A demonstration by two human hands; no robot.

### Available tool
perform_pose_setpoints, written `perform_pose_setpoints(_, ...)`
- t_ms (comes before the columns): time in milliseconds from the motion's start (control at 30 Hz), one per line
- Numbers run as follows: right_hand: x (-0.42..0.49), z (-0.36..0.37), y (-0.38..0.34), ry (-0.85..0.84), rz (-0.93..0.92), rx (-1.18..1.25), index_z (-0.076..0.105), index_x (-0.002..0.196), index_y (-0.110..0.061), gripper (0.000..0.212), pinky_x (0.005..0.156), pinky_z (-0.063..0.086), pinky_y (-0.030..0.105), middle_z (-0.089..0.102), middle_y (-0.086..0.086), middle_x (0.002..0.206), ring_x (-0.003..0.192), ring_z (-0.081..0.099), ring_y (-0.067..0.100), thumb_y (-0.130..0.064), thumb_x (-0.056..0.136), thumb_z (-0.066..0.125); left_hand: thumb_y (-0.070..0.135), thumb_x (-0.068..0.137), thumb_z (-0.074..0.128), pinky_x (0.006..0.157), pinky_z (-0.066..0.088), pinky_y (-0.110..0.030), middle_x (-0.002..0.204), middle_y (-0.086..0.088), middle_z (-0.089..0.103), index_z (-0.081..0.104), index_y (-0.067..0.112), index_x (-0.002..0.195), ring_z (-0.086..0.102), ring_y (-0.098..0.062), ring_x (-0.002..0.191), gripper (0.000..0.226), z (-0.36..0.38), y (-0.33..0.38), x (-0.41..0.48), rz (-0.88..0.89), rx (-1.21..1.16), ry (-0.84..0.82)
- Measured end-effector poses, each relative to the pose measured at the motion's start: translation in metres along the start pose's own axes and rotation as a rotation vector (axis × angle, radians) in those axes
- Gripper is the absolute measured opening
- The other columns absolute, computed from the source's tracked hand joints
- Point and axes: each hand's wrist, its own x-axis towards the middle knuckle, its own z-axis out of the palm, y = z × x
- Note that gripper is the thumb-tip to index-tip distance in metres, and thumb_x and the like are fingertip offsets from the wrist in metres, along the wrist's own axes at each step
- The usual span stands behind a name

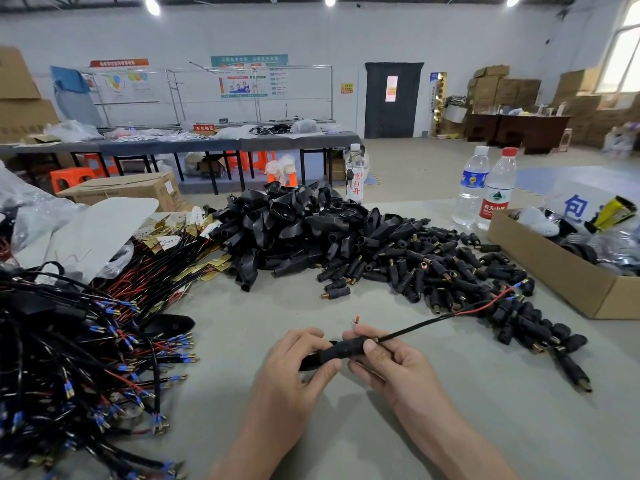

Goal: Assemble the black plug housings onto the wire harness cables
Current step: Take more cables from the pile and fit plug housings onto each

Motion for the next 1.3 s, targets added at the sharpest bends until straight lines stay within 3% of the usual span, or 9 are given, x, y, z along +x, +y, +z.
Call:
perform_pose_setpoints(267, 0.001, 0.004, 0.010, -0.042, 0.036, 0.003, 0.075, 0.101, -0.007, 0.020, 0.077, 0.058, 0.025, 0.074, 0.016, 0.111, 0.104, 0.071, 0.025, -0.002, 0.092, 0.058, 0.054, 0.080, 0.063, 0.093, 0.044, -0.033, 0.115, 0.028, 0.054, 0.048, 0.045, 0.099, 0.053, 0.000, 0.110, 0.026, 0.007, 0.004, -0.001, -0.049, -0.018, 0.061)
perform_pose_setpoints(467, 0.000, 0.006, 0.011, -0.015, -0.008, -0.063, 0.077, 0.108, -0.019, 0.032, 0.089, 0.056, 0.035, 0.075, 0.013, 0.096, 0.100, 0.071, 0.031, -0.032, 0.081, 0.068, 0.065, 0.081, 0.053, 0.090, 0.046, -0.038, 0.104, 0.027, 0.056, 0.059, 0.041, 0.104, 0.051, 0.000, 0.100, 0.034, 0.007, 0.001, 0.001, -0.068, 0.156, 0.032)
perform_pose_setpoints(567, 0.001, 0.005, 0.009, 0.073, -0.047, -0.102, 0.079, 0.102, -0.019, 0.023, 0.078, 0.058, 0.028, 0.075, 0.018, 0.092, 0.091, 0.073, 0.026, -0.028, 0.084, 0.069, 0.069, 0.081, 0.048, 0.090, 0.045, -0.037, 0.102, 0.029, 0.055, 0.059, 0.041, 0.105, 0.052, -0.002, 0.099, 0.038, 0.007, 0.001, 0.001, -0.099, 0.204, 0.035)
perform_pose_setpoints(733, -0.002, 0.007, 0.006, 0.103, -0.050, -0.150, 0.073, 0.101, -0.004, 0.016, 0.069, 0.058, 0.021, 0.077, 0.016, 0.090, 0.086, 0.075, 0.023, -0.012, 0.094, 0.062, 0.086, 0.077, 0.032, 0.093, 0.034, -0.028, 0.108, 0.034, 0.050, 0.053, 0.051, 0.111, 0.044, 0.005, 0.107, 0.054, 0.009, 0.001, -0.001, -0.178, 0.291, -0.028)
perform_pose_setpoints(1133, -0.002, -0.009, -0.013, 0.322, -0.214, -0.078, 0.065, 0.105, -0.007, 0.022, 0.064, 0.058, 0.022, 0.076, 0.019, 0.090, 0.084, 0.075, 0.028, -0.025, 0.099, 0.054, 0.080, 0.078, 0.037, 0.094, 0.030, -0.029, 0.101, 0.029, 0.051, 0.059, 0.052, 0.100, 0.044, 0.003, 0.105, 0.042, -0.007, -0.001, 0.002, -0.320, 0.345, -0.007)
perform_pose_setpoints(1300, -0.013, 0.002, -0.010, 0.217, -0.127, 0.039, 0.065, 0.110, -0.009, 0.034, 0.064, 0.059, 0.024, 0.076, 0.013, 0.098, 0.082, 0.075, 0.022, -0.031, 0.084, 0.060, 0.081, 0.075, 0.031, 0.095, 0.027, -0.027, 0.102, 0.030, 0.050, 0.060, 0.052, 0.100, 0.042, 0.006, 0.105, 0.049, -0.015, 0.011, -0.005, -0.293, 0.401, 0.035)
